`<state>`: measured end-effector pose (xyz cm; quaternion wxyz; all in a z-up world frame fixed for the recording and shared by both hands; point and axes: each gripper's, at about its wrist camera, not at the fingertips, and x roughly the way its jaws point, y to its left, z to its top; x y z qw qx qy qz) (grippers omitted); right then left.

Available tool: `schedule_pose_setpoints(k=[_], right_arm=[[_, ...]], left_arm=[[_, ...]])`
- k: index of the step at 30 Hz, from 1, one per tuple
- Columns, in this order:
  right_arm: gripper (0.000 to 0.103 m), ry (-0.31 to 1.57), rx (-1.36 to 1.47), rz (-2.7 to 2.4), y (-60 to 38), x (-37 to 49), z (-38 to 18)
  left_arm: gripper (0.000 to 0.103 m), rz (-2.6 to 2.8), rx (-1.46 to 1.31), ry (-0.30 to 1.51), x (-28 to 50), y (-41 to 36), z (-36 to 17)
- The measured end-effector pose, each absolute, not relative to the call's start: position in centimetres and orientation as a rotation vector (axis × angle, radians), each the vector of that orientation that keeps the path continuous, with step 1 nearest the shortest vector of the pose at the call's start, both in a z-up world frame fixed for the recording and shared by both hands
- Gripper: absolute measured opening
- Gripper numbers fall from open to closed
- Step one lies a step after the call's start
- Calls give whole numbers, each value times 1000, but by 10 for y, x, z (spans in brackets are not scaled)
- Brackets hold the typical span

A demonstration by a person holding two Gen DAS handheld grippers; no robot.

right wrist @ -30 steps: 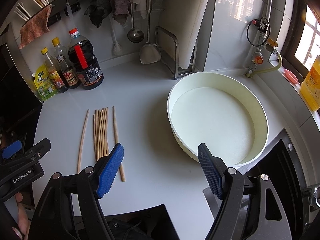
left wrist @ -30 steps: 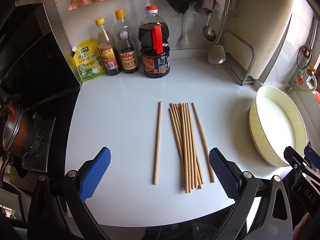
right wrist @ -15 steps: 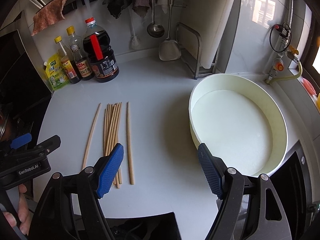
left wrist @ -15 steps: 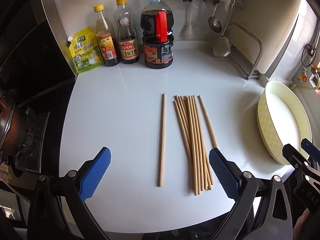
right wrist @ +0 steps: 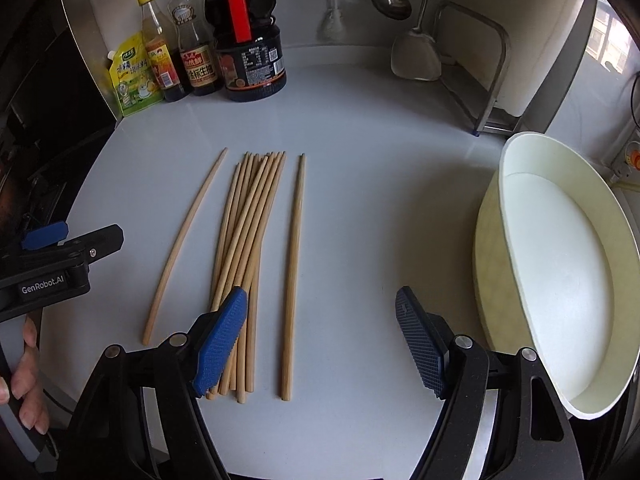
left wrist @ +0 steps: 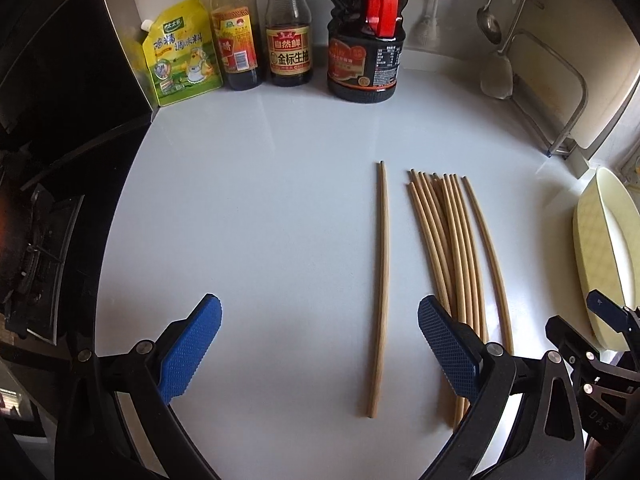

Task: Organize utensils
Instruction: 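Move the left tool toward one chopstick while the right tool approaches another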

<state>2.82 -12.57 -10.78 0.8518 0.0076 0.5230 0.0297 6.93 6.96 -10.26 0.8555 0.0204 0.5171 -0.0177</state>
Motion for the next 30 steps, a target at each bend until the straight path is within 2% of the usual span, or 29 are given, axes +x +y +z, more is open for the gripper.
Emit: schedule_pose_setpoints(k=[10,30], right_arm=[[73,1156,0,24,-122,60,-150],[72,1112,-35,9,-119,62,-159]], left_arm=[[97,-46,68,1128,95,57,-139],[98,-66,73,1162,107,56,-169]])
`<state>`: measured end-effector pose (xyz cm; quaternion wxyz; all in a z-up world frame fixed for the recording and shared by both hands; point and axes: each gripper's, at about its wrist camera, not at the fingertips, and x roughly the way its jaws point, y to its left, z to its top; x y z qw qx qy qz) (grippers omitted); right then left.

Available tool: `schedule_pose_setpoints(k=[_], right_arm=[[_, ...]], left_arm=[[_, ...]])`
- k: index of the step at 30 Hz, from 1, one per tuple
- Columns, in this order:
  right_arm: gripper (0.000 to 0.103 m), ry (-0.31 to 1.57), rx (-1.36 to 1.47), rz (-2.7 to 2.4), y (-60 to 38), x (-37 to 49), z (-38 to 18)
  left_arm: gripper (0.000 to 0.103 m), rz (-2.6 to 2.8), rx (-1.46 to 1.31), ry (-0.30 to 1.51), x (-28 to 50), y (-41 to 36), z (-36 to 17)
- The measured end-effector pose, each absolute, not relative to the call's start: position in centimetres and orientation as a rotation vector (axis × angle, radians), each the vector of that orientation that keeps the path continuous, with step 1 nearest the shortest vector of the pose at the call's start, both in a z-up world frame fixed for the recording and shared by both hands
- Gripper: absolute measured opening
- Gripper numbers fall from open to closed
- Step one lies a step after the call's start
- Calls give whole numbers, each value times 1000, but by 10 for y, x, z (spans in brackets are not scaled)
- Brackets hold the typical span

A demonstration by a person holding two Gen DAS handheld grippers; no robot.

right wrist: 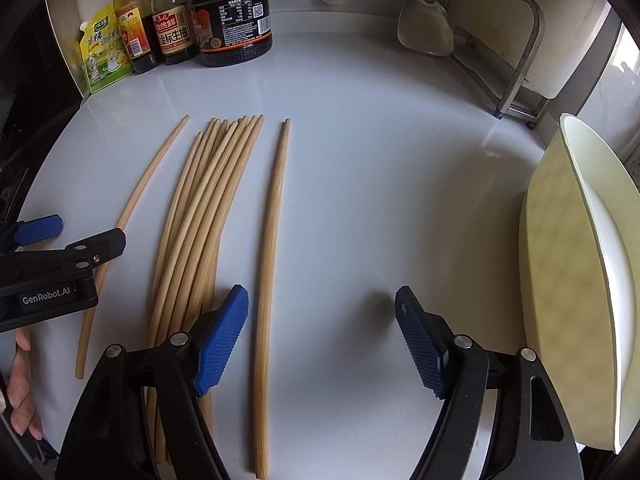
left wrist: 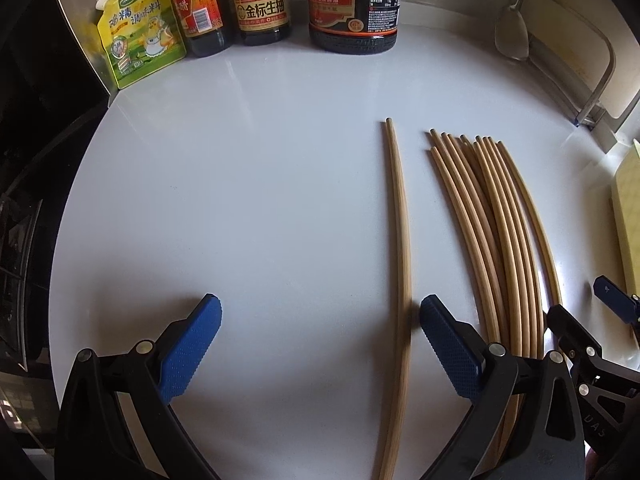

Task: Organize utensils
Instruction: 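Move the left tool toward one chopstick while the right tool approaches another, then close the left tool on one chopstick while the right tool grasps another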

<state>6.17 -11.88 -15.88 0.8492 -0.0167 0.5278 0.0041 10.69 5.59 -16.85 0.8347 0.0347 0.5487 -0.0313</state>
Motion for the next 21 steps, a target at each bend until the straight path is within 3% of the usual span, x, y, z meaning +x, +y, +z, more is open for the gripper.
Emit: schedule_pose_setpoints(k=[5,15,18,21], right_arm=[[64,1100,-31,37,-116,61,-159],[30,1079,-90,103,-98,56,-159],[19,1076,-108,124,-93,55,-159],[10,1078,-128,140,-88,55,-160]], left_arm=[[98,-60,50,1179,110,55,-169],[93,-60,48,1155,106,55,-166],[73,-89,67,1133,101,49,-161],[45,-111,76,1126,98,42,-156]])
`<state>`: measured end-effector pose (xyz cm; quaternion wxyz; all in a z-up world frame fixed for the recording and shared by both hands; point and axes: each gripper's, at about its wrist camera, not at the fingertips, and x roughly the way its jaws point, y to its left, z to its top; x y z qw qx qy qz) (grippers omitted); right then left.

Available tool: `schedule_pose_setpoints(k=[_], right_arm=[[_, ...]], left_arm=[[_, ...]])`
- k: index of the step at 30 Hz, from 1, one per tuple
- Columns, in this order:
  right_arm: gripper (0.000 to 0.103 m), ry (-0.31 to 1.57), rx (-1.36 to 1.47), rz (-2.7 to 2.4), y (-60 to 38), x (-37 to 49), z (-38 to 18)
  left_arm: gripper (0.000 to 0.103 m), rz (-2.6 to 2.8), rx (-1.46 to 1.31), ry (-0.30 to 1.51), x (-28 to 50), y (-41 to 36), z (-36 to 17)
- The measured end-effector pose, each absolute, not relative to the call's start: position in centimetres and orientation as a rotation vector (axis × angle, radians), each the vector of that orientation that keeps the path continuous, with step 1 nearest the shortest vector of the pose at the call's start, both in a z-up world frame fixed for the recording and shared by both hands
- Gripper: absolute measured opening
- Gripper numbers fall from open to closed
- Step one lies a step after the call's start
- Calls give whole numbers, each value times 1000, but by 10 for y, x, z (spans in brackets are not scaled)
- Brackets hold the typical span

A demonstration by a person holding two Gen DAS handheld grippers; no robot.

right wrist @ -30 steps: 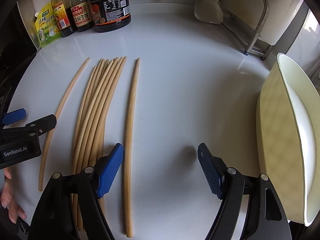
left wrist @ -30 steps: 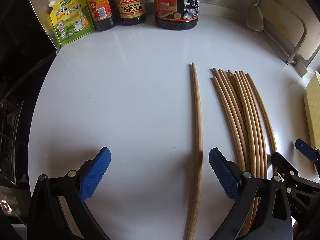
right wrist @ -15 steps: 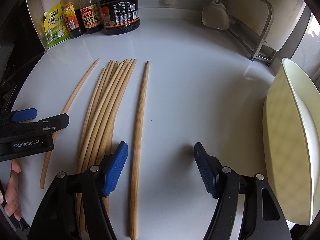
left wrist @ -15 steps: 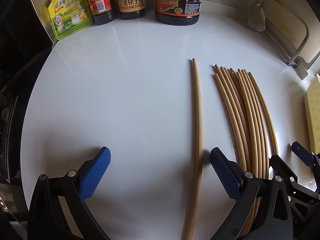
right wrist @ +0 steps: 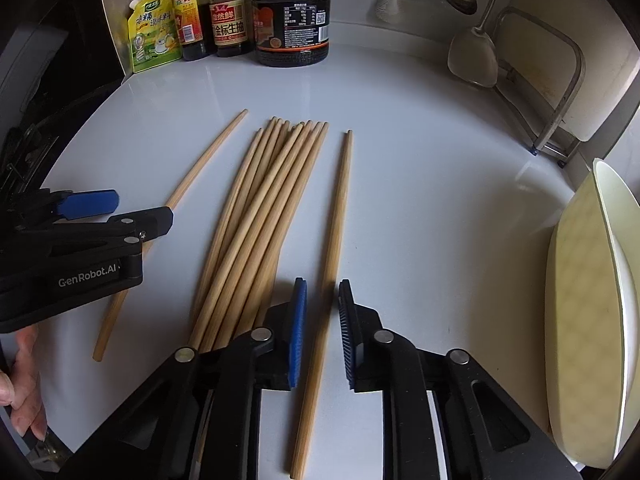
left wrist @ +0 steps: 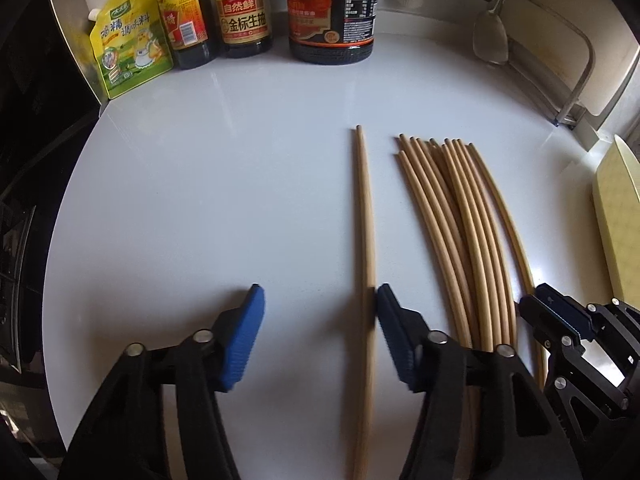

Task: Organize utensils
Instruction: 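Close the left tool on one chopstick while the right tool grasps another, then lift and carry the held chopsticks with both tools over the white basin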

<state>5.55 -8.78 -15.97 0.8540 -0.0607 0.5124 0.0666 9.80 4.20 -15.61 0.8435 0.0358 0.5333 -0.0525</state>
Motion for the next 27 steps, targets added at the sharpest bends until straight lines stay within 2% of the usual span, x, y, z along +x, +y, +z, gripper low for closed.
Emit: schedule_pose_setpoints(k=[2,3,16,27], right_arm=[[8,1081,-139,140,-85,56,-160],[8,1084,-135,144,-86,56,-160],[6,1089,-14,102,-105,49,-144],[6,961,74,76,-139,19,-68]], left_arm=[[14,-128,81,1125,97,39,-154],[7,-138,82,1129,97,38,-155],[7,-185,31,1115,81,44,-138],[7,-248,49,1013,58,9,-75]])
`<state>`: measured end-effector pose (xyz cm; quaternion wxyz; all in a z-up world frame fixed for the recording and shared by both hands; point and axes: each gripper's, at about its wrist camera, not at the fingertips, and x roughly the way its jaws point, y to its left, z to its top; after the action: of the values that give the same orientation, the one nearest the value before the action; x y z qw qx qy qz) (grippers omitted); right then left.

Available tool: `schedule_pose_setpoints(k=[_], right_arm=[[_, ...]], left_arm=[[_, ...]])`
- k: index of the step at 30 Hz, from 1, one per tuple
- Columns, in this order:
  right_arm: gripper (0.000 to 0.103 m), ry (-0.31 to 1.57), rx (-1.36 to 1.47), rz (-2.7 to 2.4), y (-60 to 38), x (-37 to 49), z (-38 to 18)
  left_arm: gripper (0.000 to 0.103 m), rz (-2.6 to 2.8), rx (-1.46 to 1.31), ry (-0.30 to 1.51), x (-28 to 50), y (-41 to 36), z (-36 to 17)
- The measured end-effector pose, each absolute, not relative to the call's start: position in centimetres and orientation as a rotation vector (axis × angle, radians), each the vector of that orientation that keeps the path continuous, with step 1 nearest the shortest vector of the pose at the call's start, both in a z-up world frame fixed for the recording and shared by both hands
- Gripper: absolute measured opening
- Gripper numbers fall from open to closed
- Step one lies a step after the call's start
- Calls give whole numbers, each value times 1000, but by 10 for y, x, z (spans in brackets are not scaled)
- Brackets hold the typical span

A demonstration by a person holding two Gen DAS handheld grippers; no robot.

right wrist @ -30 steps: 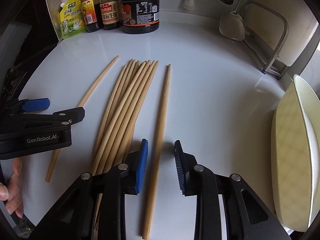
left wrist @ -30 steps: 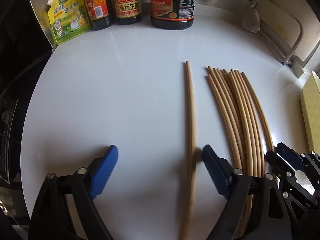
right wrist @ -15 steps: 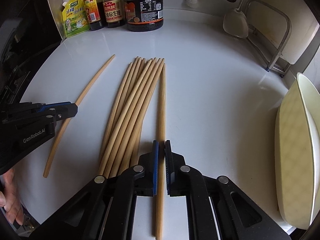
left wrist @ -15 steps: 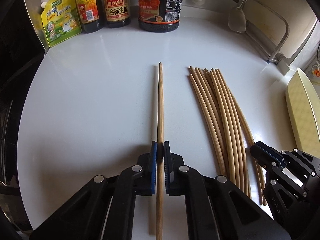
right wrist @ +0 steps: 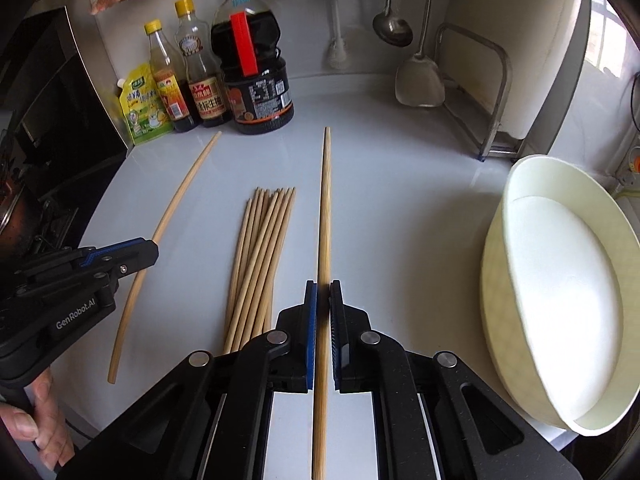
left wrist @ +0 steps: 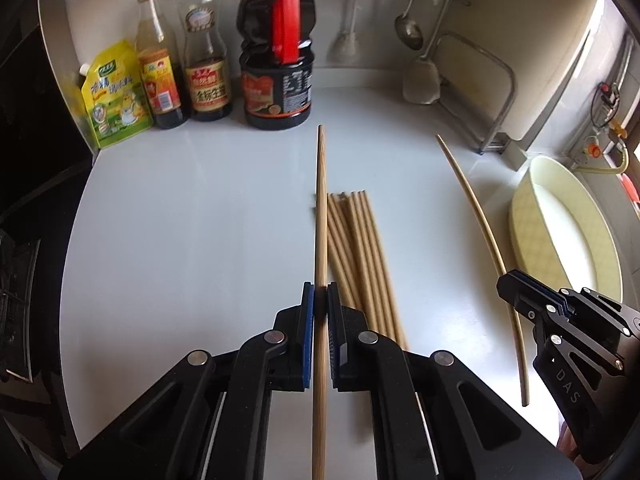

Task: Organize utensils
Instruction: 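Lift and carry the held chopsticks with both tools over the white basin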

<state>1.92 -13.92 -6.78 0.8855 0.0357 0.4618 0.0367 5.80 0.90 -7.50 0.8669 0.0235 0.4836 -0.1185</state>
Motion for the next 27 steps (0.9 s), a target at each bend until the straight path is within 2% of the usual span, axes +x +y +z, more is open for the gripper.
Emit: schedule_pose_setpoints(k=[7,15,27], right_arm=[[6,884,116,-8,-195,-16,-25],[6,843,174,-177,-282,-48,-6],[6,883,298,-292,-385,-36,-42]], left_arm=[[7,-382,87,946,37,-54,-38],[7,-569,125,922,25,-147,-16],[7,-694,190,990,59,-264,-43]])
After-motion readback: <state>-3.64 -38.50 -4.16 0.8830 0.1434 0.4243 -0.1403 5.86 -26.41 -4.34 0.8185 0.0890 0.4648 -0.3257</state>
